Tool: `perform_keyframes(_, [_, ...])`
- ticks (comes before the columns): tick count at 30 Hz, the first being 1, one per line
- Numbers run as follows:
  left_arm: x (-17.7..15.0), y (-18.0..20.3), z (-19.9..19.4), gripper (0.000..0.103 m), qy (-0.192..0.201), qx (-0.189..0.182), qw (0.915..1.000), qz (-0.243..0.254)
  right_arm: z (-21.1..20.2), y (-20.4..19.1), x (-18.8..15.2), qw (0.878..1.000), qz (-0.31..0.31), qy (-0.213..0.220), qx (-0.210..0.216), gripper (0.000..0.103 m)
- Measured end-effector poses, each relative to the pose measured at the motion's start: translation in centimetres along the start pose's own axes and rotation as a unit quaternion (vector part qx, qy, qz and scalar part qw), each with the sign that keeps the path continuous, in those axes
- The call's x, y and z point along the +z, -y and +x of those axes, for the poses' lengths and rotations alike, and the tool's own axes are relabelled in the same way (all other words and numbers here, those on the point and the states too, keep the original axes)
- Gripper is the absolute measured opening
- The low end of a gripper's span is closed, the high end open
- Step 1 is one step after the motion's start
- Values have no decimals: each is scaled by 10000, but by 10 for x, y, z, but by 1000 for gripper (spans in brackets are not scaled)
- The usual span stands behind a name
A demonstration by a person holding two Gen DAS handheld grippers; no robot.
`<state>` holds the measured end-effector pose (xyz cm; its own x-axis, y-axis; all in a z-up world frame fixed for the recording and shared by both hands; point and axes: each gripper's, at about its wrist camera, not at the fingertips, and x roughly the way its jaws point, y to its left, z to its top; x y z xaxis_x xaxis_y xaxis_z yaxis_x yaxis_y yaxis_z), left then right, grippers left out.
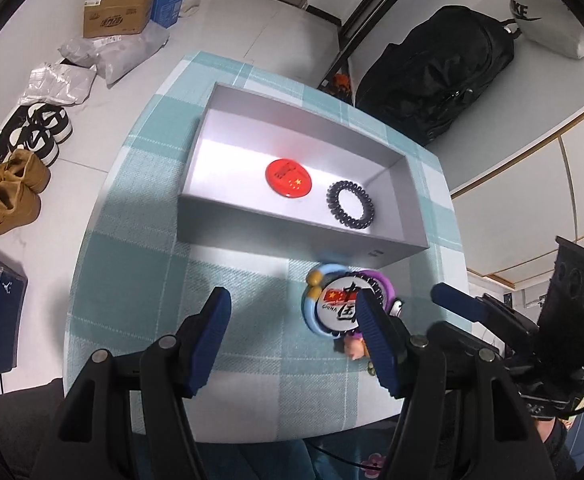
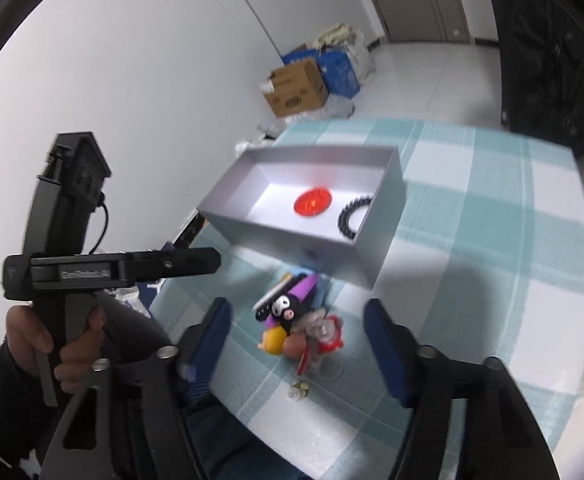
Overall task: Organize jewelry
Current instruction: 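Withdraw both tools from the box back over the jewelry pile, then grasp the purple Kuromi ring with the right tool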
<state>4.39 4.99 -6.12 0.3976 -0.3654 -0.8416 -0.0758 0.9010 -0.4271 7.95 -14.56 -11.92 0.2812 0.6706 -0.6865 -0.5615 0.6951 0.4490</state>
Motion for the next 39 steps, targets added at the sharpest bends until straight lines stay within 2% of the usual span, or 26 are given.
perform_keyframes(6, [-4,-3,-2,60,-78,50,9999,66,15,3,2,9996,251,-127,99,50])
perform_keyframes(11, [-7,-6,-2,60,-146,56,9999,35,26,9,2,9983,494,-269,179,31])
perform_keyframes(13, [-8,-6,-3,60,-143,49,9999,47,27,12,2,9974,615,-275,264,29])
perform_keyframes(14, [-8,-6,-3,60,-141,43,9999,54,27,14,3,9969,668,-274,325,25])
perform_keyframes(21, [-9,-4,-3,60,-166,25,9998,108,23,17,3,9946,860,-249,528,22])
perform_keyframes(28, [-10,-4,-1,60,-186,23,9998,100,9,12,6,9955,800,-23,507,21])
perform_keyframes(29, [-10,-4,-2,60,-187,28,9998,110,7,12,7,9953,815,20,521,18])
perform_keyframes(30, [-10,-4,-1,60,-191,35,9997,125,4,13,7,9950,830,55,561,9])
perform_keyframes(31, [-11,-3,0,60,-201,38,9997,143,1,13,8,9946,854,96,584,4])
perform_keyframes(39, [-12,3,6,60,-252,77,9993,272,-12,14,10,9949,827,262,523,3])
